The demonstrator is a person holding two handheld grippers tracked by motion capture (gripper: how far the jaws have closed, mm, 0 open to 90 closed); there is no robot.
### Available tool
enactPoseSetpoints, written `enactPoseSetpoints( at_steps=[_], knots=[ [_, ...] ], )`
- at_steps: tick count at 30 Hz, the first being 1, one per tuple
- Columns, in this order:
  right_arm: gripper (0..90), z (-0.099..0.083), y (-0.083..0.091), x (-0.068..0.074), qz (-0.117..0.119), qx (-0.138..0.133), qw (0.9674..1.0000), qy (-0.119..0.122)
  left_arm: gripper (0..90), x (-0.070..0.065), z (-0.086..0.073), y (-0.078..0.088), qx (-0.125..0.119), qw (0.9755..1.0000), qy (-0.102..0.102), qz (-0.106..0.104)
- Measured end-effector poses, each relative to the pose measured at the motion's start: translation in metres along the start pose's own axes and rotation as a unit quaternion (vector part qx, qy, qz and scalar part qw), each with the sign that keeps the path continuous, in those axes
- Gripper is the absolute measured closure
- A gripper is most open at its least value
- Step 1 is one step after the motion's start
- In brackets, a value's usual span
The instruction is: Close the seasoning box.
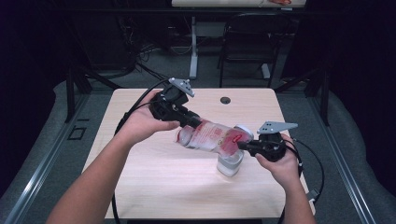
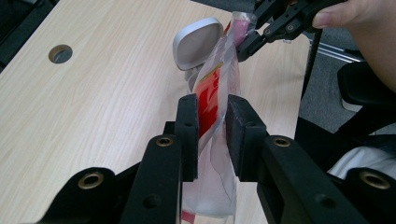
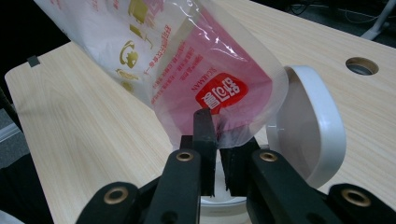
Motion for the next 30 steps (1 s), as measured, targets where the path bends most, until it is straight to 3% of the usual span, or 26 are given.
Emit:
enactPoseSetpoints(
  at_steps=[15, 24, 30],
  knots=[
    [85.7, 0.003, -0.003, -0.004, -0.006, -0.018, 0.9997, -0.014, 75.8, 0.0, 0.0, -0.001, 0.0, 1.0, 0.003, 0.0],
    [85.6, 0.004, 0.005, -0.007, -0.019, -0.021, 0.9995, -0.013, 75.8, 0.0, 0.001, -0.004, -0.001, 1.0, 0.002, 0.001],
    [85.6, 0.002, 0.011, -0.006, -0.016, -0.013, 0.9998, -0.008, 75.8, 0.0, 0.002, -0.005, -0.002, 1.0, 0.002, -0.003]
  ],
)
Point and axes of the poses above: each handheld gripper's, and its own axes: y roughly backward along the jaws, z roughly out of its top, x roughly to its left, the point moved 5 cm from there along -y, roughly forward along the jaws, and after that the axes turned 1 degree about y, right-handed, at the moved point
